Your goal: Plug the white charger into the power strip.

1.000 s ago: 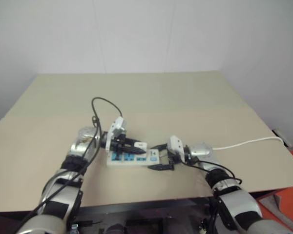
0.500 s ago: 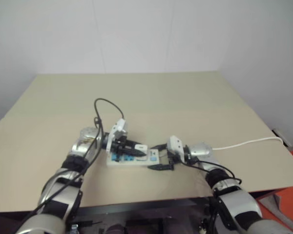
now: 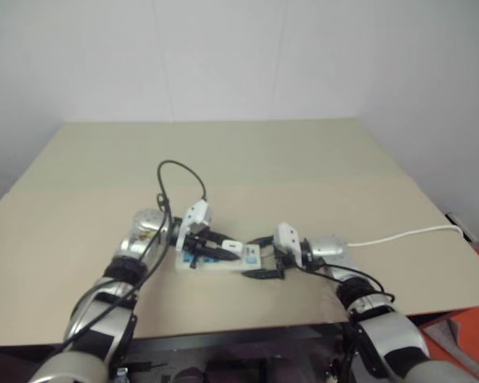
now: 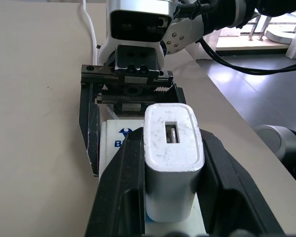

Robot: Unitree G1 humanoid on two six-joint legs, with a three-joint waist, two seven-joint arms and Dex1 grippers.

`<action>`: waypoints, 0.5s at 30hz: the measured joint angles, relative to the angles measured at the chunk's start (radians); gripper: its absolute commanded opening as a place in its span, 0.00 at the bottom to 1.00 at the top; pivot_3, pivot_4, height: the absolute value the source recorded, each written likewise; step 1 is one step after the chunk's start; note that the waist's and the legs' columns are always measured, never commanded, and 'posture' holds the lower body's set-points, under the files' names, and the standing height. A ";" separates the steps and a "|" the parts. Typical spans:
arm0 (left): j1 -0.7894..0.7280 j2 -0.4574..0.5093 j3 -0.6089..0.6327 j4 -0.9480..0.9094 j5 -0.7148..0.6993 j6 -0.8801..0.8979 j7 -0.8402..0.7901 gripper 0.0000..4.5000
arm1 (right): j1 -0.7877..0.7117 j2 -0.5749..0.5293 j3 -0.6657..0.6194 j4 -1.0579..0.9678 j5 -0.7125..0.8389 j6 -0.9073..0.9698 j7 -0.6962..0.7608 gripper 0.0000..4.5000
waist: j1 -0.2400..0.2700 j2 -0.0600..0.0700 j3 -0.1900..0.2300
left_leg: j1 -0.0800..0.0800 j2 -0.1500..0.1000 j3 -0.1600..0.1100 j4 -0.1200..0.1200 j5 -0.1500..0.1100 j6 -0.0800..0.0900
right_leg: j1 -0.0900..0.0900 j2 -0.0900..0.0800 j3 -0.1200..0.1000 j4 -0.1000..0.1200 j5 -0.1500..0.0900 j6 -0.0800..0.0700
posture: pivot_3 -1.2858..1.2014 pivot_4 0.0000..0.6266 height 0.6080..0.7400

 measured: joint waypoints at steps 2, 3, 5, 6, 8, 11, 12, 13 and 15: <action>0.002 -0.001 -0.002 -0.002 0.005 -0.003 0.004 0.22 | 0.000 0.000 0.000 0.000 -0.002 0.000 -0.002 0.76 | 0.001 0.000 -0.001 | 0.000 0.000 0.000 0.000 0.000 0.000 | 0.000 0.000 0.000 0.000 0.000 0.000 | 0.52 0.24 1.00; 0.003 -0.001 -0.004 -0.004 0.009 -0.006 0.006 0.22 | 0.001 0.000 0.000 0.001 -0.003 0.000 -0.004 0.76 | 0.001 0.000 -0.002 | 0.000 0.000 0.000 0.000 0.000 0.000 | 0.000 0.000 0.000 0.000 0.000 0.001 | 0.52 0.24 1.00; 0.004 -0.001 -0.008 -0.008 0.023 -0.006 0.013 0.22 | 0.001 0.000 0.001 0.001 -0.010 0.000 -0.009 0.76 | 0.001 0.000 -0.004 | 0.001 0.000 0.000 0.000 0.000 0.000 | 0.001 0.000 0.000 0.000 -0.001 0.000 | 0.52 0.24 1.00; 0.004 -0.001 -0.011 -0.008 0.028 0.000 0.019 0.22 | 0.002 -0.001 0.001 0.002 -0.012 0.000 -0.012 0.76 | 0.002 0.000 -0.005 | 0.001 0.000 0.000 0.000 0.000 0.000 | 0.002 0.000 0.000 0.000 -0.001 0.001 | 0.52 0.24 1.00; 0.005 -0.001 -0.015 -0.008 0.032 -0.001 0.026 0.22 | 0.004 -0.001 0.001 0.002 -0.013 0.000 -0.017 0.76 | 0.003 0.000 -0.007 | 0.002 0.000 0.000 0.000 0.000 0.000 | 0.002 0.000 0.000 0.000 -0.002 0.002 | 0.52 0.24 1.00; 0.007 -0.001 -0.022 -0.008 0.043 -0.017 0.036 0.22 | 0.010 -0.001 0.001 0.002 -0.016 0.000 -0.026 0.76 | 0.004 0.001 -0.010 | 0.005 0.000 0.000 -0.001 0.000 0.000 | 0.004 0.000 0.000 0.000 -0.004 0.003 | 0.52 0.24 1.00; 0.009 -0.001 -0.023 -0.008 0.045 -0.022 0.039 0.22 | 0.011 -0.001 0.001 0.002 -0.018 0.000 -0.028 0.76 | 0.004 0.001 -0.011 | 0.006 0.000 0.000 -0.001 0.000 0.000 | 0.005 0.000 0.000 -0.001 -0.004 0.003 | 0.52 0.24 1.00; 0.009 -0.001 -0.024 -0.008 0.047 -0.023 0.040 0.22 | 0.011 -0.001 0.002 0.002 -0.020 0.000 -0.030 0.76 | 0.004 0.002 -0.011 | 0.008 0.000 0.000 -0.002 0.000 0.000 | 0.008 0.000 0.000 -0.001 -0.005 0.004 | 0.52 0.24 1.00; 0.012 -0.001 -0.030 -0.008 0.057 -0.038 0.048 0.22 | 0.015 -0.001 0.003 0.003 -0.024 0.000 -0.037 0.76 | 0.004 0.002 -0.011 | 0.016 0.001 0.000 -0.005 0.000 0.000 | 0.017 0.000 -0.001 -0.007 -0.006 0.004 | 0.52 0.24 1.00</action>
